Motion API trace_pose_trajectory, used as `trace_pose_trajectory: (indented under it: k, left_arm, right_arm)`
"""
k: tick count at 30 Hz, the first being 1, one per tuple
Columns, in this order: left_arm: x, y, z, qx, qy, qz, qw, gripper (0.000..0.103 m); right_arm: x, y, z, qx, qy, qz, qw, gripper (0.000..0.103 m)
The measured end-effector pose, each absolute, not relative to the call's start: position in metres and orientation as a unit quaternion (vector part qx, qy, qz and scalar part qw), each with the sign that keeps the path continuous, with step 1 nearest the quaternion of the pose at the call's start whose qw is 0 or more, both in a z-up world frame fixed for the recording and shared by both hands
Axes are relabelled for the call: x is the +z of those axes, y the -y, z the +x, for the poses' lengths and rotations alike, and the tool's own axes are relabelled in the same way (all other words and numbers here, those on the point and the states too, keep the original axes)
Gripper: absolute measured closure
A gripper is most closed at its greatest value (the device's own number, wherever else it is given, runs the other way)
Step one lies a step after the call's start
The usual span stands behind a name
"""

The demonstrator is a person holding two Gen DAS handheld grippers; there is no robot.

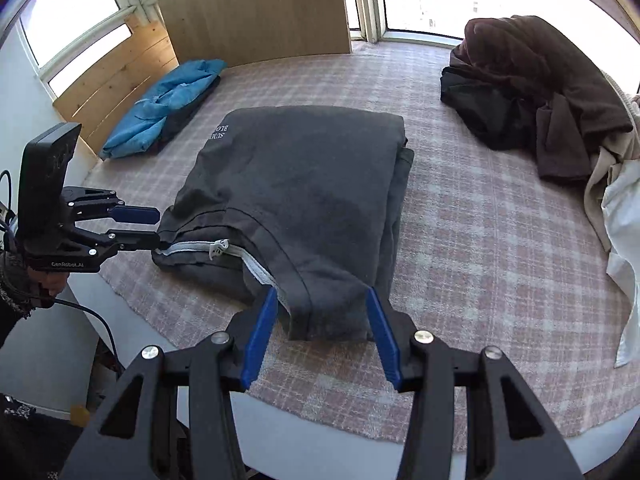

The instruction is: Fold clothes

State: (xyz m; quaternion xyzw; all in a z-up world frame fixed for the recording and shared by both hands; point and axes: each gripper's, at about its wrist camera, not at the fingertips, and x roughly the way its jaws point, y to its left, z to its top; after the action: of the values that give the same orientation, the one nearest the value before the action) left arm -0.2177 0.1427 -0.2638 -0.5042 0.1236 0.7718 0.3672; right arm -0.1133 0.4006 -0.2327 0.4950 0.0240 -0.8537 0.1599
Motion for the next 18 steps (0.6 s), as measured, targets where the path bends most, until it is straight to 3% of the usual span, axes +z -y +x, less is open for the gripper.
trace_pose_trajectory:
  k: [4,6,9,15,18]
  left_arm:
    - [-0.282,-0.148,-0.223,0.766,-0.16,-0.523,0.339,0.072]
    - [-0.285,-0.146,-0.224,0.764,-0.152,-0.525,0.343,0.084]
    - [-0.283,-0.138,-0.214,0.756,-0.156,-0.526,0.358,0.091]
    - [-0.268,-0.117,-0.2,0.75,-0.132,-0.531,0.372,0.088]
    - [-0.23,-0.114,-0.205,0.766,-0.129,-0.496,0.388,0.086]
  right_arm:
    - [-0.249,-0.384,-0.125,-0.839,-0.068,0.512,0.173,0.057]
    - [-0.263,-0.385,-0.131,-0.821,-0.072,0.537,0.18,0.057]
    - [-0.279,-0.391,-0.135,-0.802,-0.074,0.563,0.183,0.057]
    - [-0.254,-0.404,-0.132,-0.791,-0.072,0.573,0.205,0.057]
    - [-0.222,-0.423,-0.138,-0.814,-0.004,0.542,0.21,0.057]
